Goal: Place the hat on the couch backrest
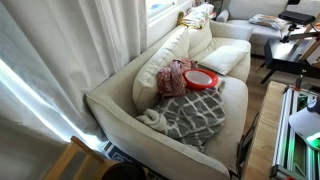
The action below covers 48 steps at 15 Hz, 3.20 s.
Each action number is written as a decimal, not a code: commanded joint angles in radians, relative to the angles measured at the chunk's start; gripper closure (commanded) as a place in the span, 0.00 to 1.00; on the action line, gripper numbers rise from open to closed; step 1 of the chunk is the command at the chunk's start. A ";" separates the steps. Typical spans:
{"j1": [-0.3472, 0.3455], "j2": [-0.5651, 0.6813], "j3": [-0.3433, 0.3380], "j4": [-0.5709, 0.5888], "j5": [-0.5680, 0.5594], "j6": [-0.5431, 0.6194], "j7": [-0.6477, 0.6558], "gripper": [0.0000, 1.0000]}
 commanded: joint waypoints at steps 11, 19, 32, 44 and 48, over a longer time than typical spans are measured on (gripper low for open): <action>-0.014 0.209 -0.006 -0.015 -0.022 0.231 -0.046 0.00; -0.031 0.686 -0.014 -0.020 -0.041 0.762 -0.042 0.00; -0.016 1.123 -0.078 0.027 -0.065 1.195 -0.036 0.00; -0.037 1.418 -0.054 0.265 -0.075 1.251 -0.239 0.00; -0.067 1.552 -0.044 0.352 -0.074 1.318 -0.314 0.00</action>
